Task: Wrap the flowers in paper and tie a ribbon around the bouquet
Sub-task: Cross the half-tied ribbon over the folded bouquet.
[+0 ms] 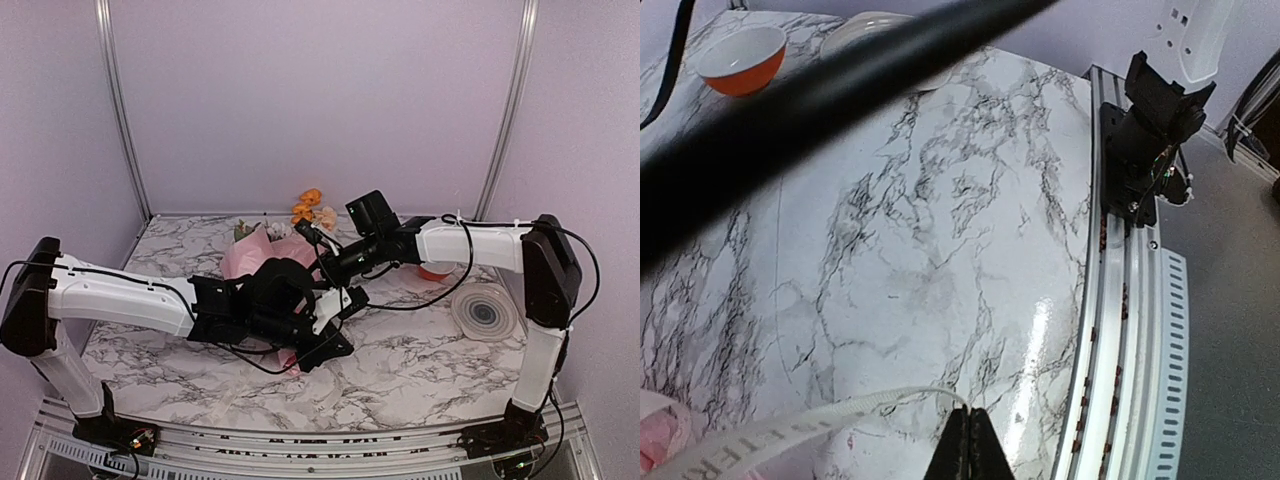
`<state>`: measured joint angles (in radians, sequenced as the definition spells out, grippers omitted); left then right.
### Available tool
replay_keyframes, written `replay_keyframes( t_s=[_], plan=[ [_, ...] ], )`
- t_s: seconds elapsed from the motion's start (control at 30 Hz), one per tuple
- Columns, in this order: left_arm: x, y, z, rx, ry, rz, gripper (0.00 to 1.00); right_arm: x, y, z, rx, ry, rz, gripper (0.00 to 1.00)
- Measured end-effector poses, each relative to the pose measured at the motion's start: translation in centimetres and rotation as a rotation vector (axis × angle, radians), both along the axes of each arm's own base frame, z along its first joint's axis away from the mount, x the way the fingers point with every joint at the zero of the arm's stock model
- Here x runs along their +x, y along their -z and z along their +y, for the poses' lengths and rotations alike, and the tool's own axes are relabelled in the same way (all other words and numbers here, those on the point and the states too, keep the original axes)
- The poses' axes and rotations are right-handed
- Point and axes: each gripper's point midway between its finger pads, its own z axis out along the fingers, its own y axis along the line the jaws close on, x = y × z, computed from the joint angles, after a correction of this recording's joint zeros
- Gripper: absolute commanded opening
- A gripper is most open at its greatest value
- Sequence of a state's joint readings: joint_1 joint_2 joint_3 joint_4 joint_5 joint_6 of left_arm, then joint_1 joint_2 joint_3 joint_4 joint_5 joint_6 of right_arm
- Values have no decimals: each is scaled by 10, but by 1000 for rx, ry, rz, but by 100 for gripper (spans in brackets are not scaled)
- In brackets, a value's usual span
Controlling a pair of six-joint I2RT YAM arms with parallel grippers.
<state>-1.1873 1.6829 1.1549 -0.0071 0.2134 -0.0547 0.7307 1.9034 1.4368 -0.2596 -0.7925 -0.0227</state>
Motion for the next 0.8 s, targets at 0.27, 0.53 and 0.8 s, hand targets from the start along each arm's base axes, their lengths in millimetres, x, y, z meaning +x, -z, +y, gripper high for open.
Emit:
replay_keyframes(
  t_s=[0.27,0.53,0.8],
  plan=[
    [52,10,54,-26,-271,-25,0,0,2,-3,-29,1,12,0],
    [54,71,31,43,-240,-7,31,4,-2,-4,-34,13,5,0],
    [57,38,30,-28,-208,-136,64,2,1,-5,-47,16,21,0]
  ],
)
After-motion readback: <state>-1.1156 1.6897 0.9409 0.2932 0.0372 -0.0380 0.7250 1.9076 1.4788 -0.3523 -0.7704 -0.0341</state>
